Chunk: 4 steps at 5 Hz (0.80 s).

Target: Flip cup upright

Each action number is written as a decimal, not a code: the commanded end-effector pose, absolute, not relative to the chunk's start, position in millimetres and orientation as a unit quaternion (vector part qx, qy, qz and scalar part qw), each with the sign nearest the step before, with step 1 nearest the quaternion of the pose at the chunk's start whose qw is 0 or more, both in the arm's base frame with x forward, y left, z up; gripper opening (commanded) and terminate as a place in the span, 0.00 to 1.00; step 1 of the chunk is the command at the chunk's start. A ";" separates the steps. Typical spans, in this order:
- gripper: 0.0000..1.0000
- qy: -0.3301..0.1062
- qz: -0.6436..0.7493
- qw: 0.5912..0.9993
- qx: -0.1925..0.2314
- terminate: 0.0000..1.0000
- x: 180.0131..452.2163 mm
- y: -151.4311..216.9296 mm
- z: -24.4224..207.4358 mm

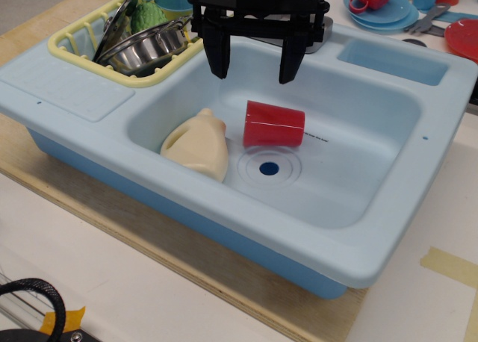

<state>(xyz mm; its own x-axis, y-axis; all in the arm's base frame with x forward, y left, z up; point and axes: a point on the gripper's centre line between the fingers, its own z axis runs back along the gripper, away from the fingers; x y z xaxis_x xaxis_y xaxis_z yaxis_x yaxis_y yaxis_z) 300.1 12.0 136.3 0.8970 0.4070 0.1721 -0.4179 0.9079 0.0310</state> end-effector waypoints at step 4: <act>1.00 -0.159 0.223 0.957 -0.097 0.00 296.0 15.9 126.7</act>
<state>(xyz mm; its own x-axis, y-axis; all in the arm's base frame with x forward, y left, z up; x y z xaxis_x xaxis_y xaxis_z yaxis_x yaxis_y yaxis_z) 294.3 10.7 111.1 0.8572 0.4637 0.2242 -0.3958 0.8716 -0.2893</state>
